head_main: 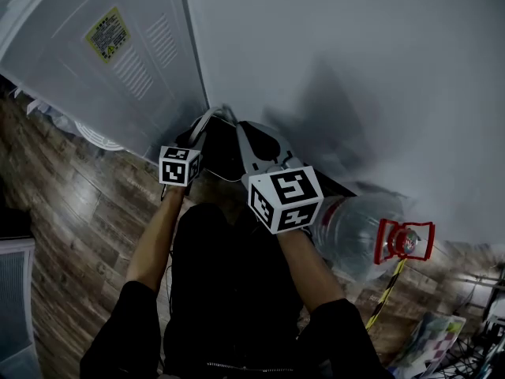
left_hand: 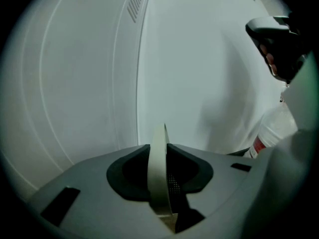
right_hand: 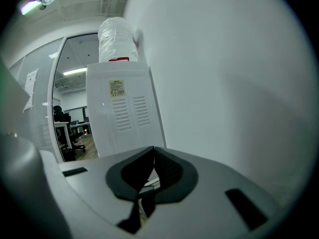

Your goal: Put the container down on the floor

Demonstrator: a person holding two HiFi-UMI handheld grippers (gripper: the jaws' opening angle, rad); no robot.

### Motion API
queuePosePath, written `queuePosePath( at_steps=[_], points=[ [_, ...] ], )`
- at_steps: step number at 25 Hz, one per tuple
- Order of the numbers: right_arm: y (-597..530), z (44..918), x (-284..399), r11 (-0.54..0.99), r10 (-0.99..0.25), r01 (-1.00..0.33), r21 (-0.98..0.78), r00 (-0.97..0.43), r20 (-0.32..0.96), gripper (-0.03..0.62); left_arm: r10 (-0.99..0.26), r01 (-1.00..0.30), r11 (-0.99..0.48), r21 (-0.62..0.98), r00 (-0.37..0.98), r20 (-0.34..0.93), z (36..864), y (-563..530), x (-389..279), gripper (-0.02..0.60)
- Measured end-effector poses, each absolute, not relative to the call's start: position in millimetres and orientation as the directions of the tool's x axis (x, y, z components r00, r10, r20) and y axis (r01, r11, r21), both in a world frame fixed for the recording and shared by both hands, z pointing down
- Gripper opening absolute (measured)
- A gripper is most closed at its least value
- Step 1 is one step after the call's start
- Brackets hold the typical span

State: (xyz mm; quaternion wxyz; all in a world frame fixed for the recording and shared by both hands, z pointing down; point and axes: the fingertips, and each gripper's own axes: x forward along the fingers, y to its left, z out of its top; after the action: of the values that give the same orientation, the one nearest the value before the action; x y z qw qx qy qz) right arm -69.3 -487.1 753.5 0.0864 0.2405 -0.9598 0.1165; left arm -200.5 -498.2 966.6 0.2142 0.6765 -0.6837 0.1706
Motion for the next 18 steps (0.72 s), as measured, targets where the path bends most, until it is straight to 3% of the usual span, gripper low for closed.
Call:
queuePosePath(
  at_steps=[13,18],
  points=[
    [-476,749,-77,0.875,-0.422,-0.458,-0.157,-0.880,0.217,0.012,-0.868,-0.997,0.079,-0.009,-0.073,0.492,952,-459,-224,0.109],
    [-468,747,-78,0.875,-0.430,-0.468,-0.126,-0.870,0.243,0.011,-0.892,-0.998,0.063,-0.017,-0.064,0.448,939,-449,-221,0.017]
  ],
)
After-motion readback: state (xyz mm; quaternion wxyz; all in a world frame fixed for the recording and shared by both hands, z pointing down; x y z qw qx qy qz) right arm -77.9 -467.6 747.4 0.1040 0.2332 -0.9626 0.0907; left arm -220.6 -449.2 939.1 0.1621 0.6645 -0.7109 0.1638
